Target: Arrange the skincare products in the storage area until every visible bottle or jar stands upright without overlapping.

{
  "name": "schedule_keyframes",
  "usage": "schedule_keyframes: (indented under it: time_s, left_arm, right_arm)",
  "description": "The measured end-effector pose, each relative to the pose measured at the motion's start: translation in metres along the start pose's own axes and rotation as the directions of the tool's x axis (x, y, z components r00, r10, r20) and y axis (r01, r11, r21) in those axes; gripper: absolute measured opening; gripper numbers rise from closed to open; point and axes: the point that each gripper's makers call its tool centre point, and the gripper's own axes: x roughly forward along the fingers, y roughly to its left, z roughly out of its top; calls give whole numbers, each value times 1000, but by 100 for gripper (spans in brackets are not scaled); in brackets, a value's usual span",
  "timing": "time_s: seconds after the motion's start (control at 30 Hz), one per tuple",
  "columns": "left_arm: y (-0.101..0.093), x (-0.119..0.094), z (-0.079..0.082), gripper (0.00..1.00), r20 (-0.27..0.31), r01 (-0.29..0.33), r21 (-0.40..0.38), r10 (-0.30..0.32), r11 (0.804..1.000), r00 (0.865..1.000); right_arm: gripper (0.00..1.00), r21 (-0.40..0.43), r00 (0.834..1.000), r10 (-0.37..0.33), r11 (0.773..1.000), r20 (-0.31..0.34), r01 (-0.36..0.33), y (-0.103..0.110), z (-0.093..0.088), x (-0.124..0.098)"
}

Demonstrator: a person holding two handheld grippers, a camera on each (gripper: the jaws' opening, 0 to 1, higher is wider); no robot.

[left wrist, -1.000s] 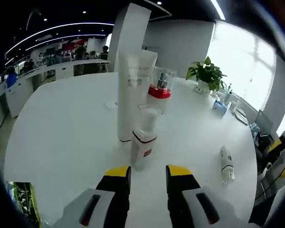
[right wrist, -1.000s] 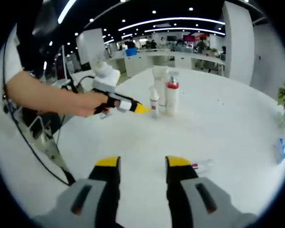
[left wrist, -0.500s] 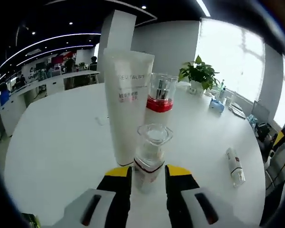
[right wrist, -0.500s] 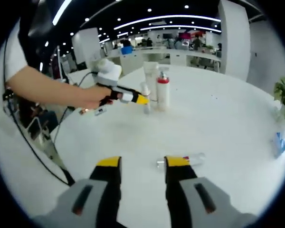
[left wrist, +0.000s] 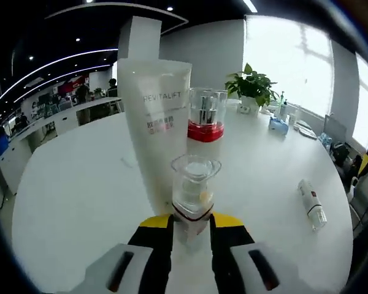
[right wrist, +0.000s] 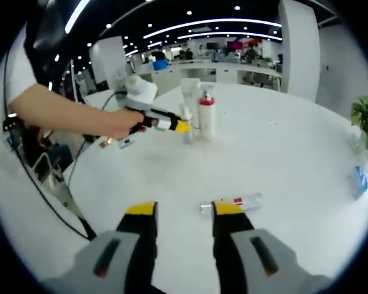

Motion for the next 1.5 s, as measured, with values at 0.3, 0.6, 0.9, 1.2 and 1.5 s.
schedule_keyframes:
  time_s: [0.3, 0.6, 0.9, 1.2, 1.5]
  left_arm:
    - [0, 1, 0, 25, -3, 10, -44, -10, 999, 1000]
    - [3, -6, -11, 24, -15, -24, -91, 23, 996, 1000]
    - [5, -9, -15, 20, -15, -42, -118, 40, 992, 999]
    - [8, -8, -13, 19, -12, -51, -131, 50, 990, 999]
    - [4, -12, -18, 20, -10, -38, -151, 36, 988, 999]
  right_arm:
    - [31, -6, 1000, 1, 1000, -1, -1, 1, 1, 0]
    - [31, 0, 1000, 15, 1000, 6, -15, 7, 1, 3]
    - [31, 9, 1000, 9, 1000, 6, -9, 9, -3, 1]
    - [31, 9, 1000, 10, 1000, 5, -10, 12, -3, 1]
    - [33, 36, 1000, 20, 999, 5, -20, 15, -3, 3]
